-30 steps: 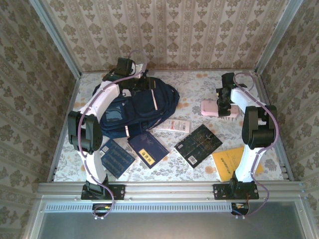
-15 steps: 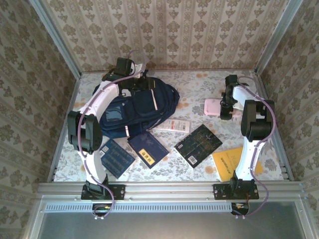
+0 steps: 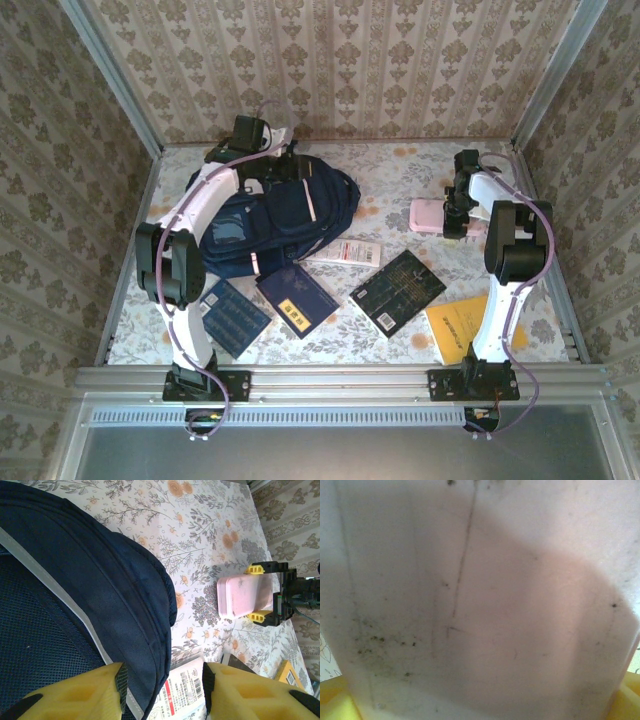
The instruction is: Pack the student bag
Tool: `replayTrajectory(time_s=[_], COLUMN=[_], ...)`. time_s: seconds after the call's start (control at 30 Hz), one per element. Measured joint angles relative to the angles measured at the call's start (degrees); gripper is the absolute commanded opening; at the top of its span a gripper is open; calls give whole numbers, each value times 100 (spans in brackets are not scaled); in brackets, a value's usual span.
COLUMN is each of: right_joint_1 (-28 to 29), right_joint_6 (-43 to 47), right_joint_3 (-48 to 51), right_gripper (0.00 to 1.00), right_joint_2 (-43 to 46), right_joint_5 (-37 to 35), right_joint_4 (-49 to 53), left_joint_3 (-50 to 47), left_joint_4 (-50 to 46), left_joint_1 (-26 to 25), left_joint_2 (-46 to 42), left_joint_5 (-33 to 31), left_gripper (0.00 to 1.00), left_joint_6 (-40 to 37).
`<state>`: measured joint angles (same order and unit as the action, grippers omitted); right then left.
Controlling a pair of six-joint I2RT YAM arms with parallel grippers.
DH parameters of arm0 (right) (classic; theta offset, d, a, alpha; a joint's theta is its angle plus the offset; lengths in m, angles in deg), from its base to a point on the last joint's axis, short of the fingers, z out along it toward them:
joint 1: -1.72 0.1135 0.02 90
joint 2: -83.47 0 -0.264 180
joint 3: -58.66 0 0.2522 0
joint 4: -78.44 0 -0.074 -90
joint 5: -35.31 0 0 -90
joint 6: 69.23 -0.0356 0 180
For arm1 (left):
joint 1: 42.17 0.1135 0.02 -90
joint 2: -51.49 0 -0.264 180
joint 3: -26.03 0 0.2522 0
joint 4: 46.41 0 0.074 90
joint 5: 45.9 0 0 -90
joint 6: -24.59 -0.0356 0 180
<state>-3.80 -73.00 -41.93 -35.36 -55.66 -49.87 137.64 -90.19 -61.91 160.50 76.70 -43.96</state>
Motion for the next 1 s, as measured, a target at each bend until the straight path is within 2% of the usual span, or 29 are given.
replayTrajectory(time_s=[0.17, 0.37, 0.63, 0.77, 1.0], right_joint_1=[66, 361, 1147, 1565, 2243], right_joint_6=[422, 1145, 2236, 2719, 3407], right_joint_3=[131, 682, 1056, 1104, 1314], right_gripper=[82, 80, 79, 79, 79], right_joint_2=[122, 763, 1849, 2159, 2555], right_joint_5=[22, 24, 236, 280, 330], right_joint_4=[-96, -286, -597, -603, -595], left_joint_3=[0, 0, 129, 212, -372], left_joint_4=[15, 42, -201, -299, -103], left_joint_1=[-7, -127, -859, -1086, -1064], left_joint_2=[0, -46, -203, -223, -494], left_joint_5=[76, 133, 166, 468, 986], left_gripper=[52, 70, 90, 93, 94], left_joint_6=[44, 79, -105, -50, 240])
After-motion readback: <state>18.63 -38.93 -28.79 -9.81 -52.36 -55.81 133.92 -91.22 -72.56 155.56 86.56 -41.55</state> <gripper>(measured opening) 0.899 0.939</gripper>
